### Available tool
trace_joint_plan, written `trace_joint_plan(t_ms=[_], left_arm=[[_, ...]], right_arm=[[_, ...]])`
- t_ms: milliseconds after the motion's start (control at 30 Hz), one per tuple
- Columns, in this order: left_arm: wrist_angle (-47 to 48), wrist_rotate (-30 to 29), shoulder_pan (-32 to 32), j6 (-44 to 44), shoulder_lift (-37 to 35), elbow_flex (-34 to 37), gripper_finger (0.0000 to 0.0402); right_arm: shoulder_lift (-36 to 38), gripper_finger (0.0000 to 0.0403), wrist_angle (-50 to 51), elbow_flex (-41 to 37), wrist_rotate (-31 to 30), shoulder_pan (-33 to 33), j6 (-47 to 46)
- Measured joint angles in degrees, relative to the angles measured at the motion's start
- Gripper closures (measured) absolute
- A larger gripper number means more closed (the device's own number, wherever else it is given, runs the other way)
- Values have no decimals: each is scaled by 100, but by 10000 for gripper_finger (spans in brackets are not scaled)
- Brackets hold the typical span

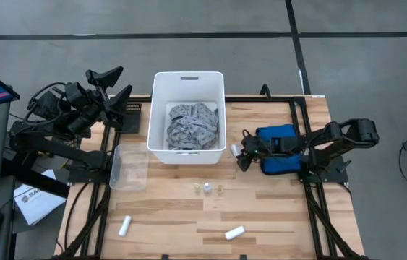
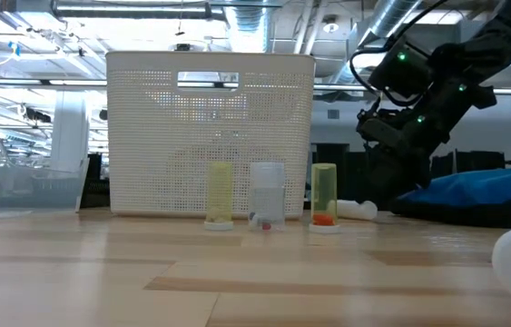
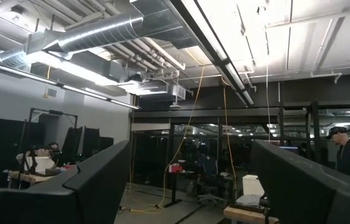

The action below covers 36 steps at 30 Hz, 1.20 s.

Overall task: Pick & Place Medicine items
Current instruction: Put the top right rolled gauze into the transparent bin

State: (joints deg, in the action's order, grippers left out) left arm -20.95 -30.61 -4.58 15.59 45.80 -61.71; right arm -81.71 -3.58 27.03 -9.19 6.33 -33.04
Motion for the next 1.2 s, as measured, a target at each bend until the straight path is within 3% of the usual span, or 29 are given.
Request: trace_joint_plan(t_ms=[600,1200], left_arm=[[17,0,0,0,0,0,78],[63,0,0,0,0,0,78]], right_arm=[[-2,332,331,0,123,18,-4],[-2,388,313,2,188,-283,-470]])
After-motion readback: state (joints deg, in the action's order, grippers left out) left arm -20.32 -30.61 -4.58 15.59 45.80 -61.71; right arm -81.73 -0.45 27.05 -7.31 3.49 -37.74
